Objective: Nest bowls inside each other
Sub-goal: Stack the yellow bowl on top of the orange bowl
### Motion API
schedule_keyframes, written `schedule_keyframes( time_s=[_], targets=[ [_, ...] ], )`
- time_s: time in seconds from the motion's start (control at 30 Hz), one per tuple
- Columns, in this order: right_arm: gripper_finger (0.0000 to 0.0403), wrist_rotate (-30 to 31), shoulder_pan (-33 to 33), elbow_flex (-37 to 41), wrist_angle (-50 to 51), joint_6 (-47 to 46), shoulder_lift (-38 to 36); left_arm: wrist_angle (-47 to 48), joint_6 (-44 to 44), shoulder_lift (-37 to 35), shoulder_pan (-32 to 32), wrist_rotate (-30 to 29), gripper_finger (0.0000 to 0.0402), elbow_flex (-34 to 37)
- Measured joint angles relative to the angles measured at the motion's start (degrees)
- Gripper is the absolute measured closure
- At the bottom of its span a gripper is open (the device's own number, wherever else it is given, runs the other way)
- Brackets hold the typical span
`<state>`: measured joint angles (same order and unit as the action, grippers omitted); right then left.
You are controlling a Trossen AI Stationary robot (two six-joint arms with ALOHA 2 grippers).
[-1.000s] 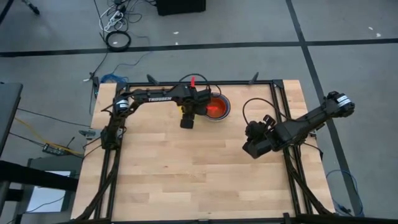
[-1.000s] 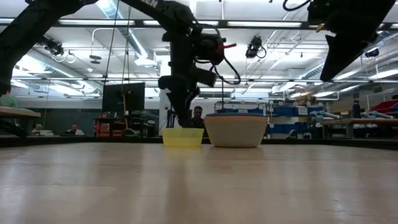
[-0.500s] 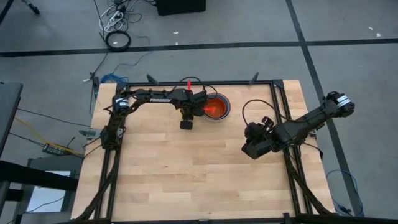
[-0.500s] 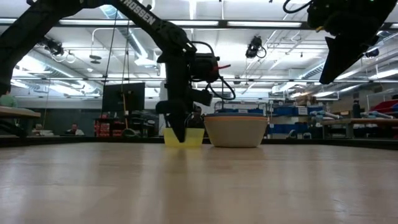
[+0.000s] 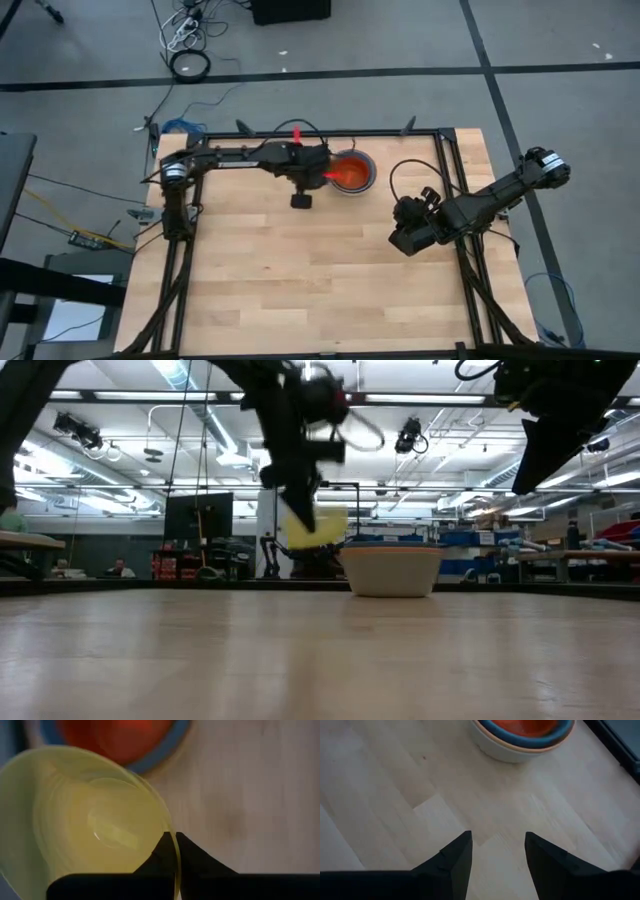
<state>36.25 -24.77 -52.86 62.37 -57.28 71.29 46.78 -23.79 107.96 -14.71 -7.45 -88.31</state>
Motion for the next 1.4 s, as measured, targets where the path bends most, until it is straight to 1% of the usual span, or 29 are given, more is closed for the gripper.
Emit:
schedule_keyframes(
  time_s=[0.07,0.13,0.23,0.37,0.43,0.6,0.63,0.77,0.83,1.0,1.1,1.27,1.4],
  targets=[
    [0.0234,0.01,0.00,0.00,0.03,0.02,0.00,-3.60,-0.08,-1.66,0.82,0.02,0.0398,-0.07],
    [0.0235,0.02,0.00,0.00,0.02,0.04,0.00,-5.67,-0.09,-1.86,1.40,0.10,0.0398,-0.90],
    [0.0236,0.02,0.00,0.00,0.02,0.06,0.00,-5.23,0.20,-1.18,1.41,0.70,0.0398,-2.47],
    [0.0236,0.04,0.00,0.00,0.06,0.50,0.00,-9.82,0.35,-0.72,1.25,3.30,0.0398,-3.17],
    [0.0237,0.07,0.00,0.00,0.06,0.50,0.00,-13.99,0.39,-0.13,1.51,4.21,0.0398,-3.19],
    [0.0237,0.08,0.00,0.00,0.07,0.50,0.00,-18.81,0.47,1.13,1.61,6.19,0.0398,-3.23],
    [0.0237,0.07,0.00,0.00,0.10,0.50,0.00,-18.43,0.78,1.39,1.59,6.43,0.0398,-3.17],
    [0.0238,0.17,0.00,0.00,0.17,0.85,0.00,-21.76,3.02,2.99,1.68,5.63,0.0397,-3.06],
    [0.0238,0.17,0.00,0.00,0.07,0.89,0.01,-26.35,3.75,3.50,1.67,5.53,0.0389,-3.15],
    [0.0239,0.19,0.00,0.02,0.24,0.94,0.01,-32.79,6.27,3.85,1.59,5.34,0.0356,-3.19],
    [0.0239,0.17,0.00,0.04,0.28,0.94,0.01,-32.65,7.23,4.34,1.28,5.16,0.0345,-3.58],
    [0.0239,0.17,0.00,0.04,0.43,0.93,0.00,-33.15,7.83,5.50,1.11,5.16,0.0343,-3.83],
    [0.0239,0.17,0.00,0.04,0.43,0.94,-0.02,-32.75,9.34,6.52,1.11,8.20,0.0342,-3.78]
  ],
)
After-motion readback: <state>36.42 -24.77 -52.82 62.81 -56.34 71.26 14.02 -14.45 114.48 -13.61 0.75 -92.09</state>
